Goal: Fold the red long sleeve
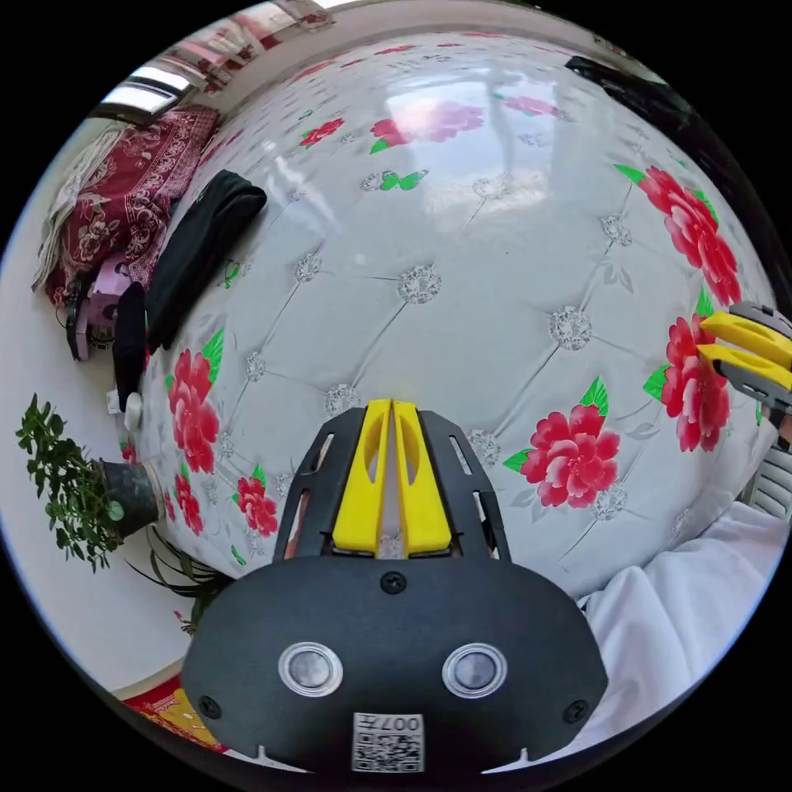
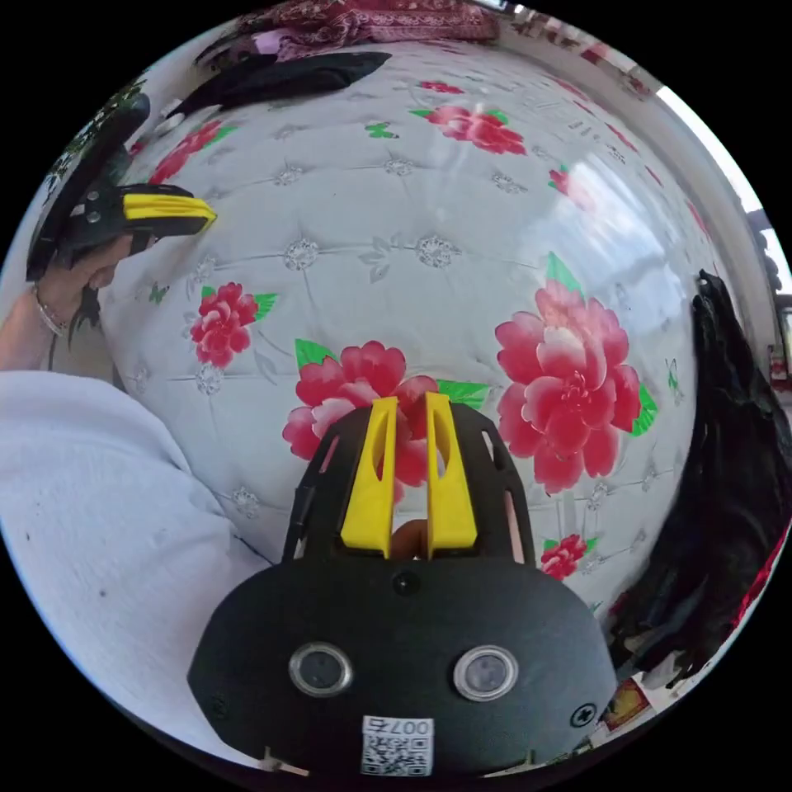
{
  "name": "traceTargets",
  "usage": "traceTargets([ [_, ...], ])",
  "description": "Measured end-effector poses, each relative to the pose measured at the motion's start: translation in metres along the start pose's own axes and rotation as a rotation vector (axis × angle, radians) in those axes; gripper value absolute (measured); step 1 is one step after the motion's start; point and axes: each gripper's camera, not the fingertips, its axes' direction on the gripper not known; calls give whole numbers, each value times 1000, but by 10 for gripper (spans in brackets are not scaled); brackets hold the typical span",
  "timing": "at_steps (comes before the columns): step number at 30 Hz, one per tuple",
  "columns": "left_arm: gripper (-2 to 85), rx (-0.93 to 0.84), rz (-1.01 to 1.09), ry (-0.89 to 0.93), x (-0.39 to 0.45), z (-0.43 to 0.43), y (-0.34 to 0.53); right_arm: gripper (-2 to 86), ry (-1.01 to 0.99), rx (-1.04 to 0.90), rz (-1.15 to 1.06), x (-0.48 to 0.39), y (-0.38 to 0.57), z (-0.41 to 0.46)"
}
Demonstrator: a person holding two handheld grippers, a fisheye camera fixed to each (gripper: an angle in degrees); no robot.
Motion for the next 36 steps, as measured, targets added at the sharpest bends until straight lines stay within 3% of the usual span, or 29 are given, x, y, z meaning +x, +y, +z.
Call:
traceTargets([
  [3, -10, -21, 37, -51, 10, -1, -9, 22, -188, 31, 154, 33, 12, -5],
  [6, -10, -22, -29, -10, 2, -1, -14, 18, -132, 190, 308, 80, 52, -45],
  [8, -10, -14, -71, 20, -6, 0, -15, 26, 140, 313, 416, 131, 99, -106],
  [12, -10, -14, -66, 37, -13, 2, -20, 46, 640, 380, 636, 220, 171, -207],
  [15, -10, -36, -94, 43, -18, 5, -27, 62, 814, 316, 852, 296, 220, -260],
  [20, -10, -24, -212, 135, -44, 11, -24, 44, 623, 10, 1022, 386, 264, -242],
  [24, -10, -59, -244, 208, -66, 19, -10, 14, 637, 245, 974, 359, 260, -272],
  [26, -10, -43, -251, 227, -74, 20, 2, 7, 698, 439, 771, 308, 238, -297],
  [32, -10, 72, -240, 323, -99, 12, 39, 1, 513, 604, 429, 198, 179, -301],
  [36, -8, 167, -224, 371, -114, 2, 46, 1, 437, 595, 185, 113, 128, -272],
])
